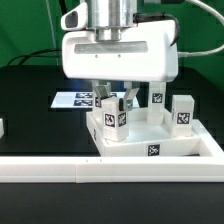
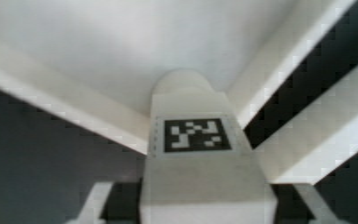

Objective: Assemble square table

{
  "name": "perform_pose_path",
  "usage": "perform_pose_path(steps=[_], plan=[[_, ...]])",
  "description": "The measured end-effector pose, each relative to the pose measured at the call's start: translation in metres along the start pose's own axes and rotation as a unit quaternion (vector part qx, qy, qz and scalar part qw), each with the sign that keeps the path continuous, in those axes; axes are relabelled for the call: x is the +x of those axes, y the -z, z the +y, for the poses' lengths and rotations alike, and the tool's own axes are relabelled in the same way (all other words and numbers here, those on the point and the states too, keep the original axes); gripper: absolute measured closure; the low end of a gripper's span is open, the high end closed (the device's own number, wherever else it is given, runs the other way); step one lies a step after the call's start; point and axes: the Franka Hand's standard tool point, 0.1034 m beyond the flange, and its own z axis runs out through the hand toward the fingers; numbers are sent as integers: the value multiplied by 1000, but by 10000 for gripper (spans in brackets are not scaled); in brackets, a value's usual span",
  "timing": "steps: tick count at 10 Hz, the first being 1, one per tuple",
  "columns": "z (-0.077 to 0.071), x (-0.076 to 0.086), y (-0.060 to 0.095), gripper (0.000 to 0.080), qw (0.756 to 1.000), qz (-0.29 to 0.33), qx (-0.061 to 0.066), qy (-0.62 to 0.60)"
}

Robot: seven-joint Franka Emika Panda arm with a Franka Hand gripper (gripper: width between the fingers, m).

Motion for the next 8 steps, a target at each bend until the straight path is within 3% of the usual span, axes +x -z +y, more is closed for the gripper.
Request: perform_pose_path(steps=[3,4,5,6,7,8], plan=[[1,1,0,509,997,-2,2,-82],[0,0,0,457,994,-4,4,-110],[0,-1,0,322,994,-5,4,-108],[0,-1,0,322,996,-4,4,-84],[0,-1,0,189,999,-6,3,-44],[-1,-2,0,162,1000,-10,1,-3]])
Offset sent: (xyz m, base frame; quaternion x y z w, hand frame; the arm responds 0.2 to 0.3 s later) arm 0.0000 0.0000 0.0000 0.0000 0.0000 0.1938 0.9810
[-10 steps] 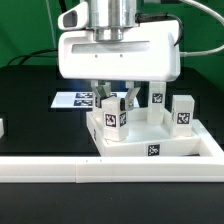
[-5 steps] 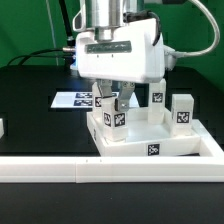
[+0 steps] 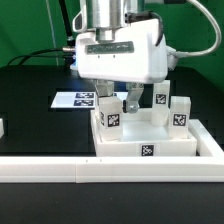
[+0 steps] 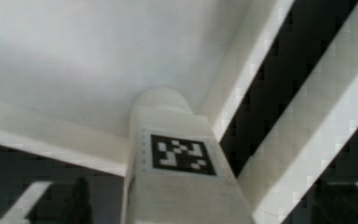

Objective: Assemble square table

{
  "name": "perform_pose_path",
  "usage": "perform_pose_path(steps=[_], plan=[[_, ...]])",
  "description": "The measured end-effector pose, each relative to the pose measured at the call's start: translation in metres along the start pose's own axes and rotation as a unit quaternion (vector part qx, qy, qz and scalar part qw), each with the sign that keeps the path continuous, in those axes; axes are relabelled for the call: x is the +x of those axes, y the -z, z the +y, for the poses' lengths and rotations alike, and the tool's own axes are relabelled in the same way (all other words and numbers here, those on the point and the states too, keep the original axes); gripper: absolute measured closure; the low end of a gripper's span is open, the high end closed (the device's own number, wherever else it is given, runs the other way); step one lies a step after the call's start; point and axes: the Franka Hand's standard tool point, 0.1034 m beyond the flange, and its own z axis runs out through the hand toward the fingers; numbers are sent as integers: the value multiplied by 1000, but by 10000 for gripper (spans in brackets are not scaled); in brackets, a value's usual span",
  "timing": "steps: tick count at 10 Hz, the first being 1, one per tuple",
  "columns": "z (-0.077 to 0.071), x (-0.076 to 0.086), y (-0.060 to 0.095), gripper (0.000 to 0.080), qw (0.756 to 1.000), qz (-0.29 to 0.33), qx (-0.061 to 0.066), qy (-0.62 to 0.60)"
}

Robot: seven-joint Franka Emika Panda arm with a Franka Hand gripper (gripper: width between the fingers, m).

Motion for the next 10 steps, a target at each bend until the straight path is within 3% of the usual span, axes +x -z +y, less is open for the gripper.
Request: perform_pose_path(steps=[4,10], plan=[[1,1,-1,151,982,-2,-4,191],[5,-1,-4,151,905,-20,-11,425]])
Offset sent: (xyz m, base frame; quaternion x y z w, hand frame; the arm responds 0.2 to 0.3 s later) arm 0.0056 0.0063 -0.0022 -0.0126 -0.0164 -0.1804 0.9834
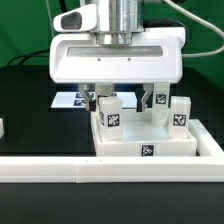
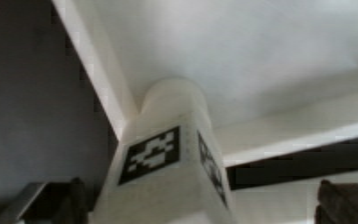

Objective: Assemble square table

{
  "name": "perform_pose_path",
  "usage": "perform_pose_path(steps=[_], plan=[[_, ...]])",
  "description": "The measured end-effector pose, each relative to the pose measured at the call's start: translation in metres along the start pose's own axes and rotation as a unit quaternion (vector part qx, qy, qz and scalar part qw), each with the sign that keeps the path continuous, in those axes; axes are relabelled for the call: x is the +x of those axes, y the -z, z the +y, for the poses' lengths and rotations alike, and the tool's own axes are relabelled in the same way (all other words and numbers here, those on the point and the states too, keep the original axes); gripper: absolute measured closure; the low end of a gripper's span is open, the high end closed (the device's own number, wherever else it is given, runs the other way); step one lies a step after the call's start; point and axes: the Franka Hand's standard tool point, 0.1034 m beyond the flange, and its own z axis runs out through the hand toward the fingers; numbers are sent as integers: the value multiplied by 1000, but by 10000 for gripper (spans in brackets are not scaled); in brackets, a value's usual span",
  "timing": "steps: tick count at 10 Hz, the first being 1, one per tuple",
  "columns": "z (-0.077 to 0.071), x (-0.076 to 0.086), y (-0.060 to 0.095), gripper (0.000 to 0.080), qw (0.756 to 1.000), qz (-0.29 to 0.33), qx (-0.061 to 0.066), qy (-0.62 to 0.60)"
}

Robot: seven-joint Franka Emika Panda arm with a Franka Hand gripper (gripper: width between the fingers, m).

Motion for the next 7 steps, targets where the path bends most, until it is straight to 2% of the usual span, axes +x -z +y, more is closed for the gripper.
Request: perform_pose_path(steps=[4,5,6,7], plan=[[3,0,0,151,997,0,-3,83],[3,0,-1,241,997,0,-3,82],[3,0,-1,422,997,-1,-3,82],[3,0,-1,509,997,-1,-3,82]])
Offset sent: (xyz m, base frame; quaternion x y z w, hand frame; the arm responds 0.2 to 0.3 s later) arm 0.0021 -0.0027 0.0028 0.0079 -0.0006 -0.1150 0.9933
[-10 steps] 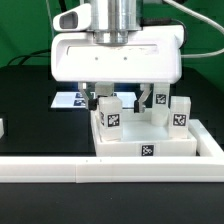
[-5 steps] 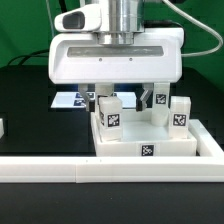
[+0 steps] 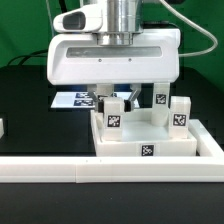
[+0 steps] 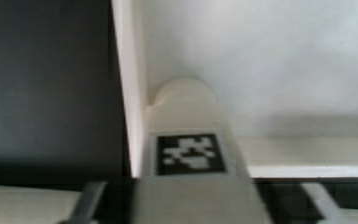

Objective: Assemble square table

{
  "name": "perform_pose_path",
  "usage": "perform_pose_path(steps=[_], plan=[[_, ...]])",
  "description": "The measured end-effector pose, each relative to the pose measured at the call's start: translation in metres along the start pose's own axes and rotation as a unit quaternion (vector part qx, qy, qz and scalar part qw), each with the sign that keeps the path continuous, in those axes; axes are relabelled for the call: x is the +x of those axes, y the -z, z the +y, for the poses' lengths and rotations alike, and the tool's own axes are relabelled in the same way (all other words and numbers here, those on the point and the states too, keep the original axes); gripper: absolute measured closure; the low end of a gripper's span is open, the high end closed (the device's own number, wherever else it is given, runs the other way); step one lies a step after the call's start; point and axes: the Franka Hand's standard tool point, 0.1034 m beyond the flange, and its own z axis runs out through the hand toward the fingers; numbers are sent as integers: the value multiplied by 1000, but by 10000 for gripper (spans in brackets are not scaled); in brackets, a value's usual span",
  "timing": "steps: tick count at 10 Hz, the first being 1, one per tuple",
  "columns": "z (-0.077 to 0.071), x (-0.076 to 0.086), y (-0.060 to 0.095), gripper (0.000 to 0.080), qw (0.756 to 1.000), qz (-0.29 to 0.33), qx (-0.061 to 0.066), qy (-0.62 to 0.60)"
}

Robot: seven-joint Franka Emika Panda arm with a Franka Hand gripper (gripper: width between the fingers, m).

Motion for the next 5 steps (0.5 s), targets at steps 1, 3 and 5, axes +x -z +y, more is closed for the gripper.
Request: perform_pose_path(steps=[1,3,5], plan=[[0,0,0,509,1000,0,0,0],[0,0,0,509,1000,0,0,-6],[-2,1,0,509,997,3,0,-74]])
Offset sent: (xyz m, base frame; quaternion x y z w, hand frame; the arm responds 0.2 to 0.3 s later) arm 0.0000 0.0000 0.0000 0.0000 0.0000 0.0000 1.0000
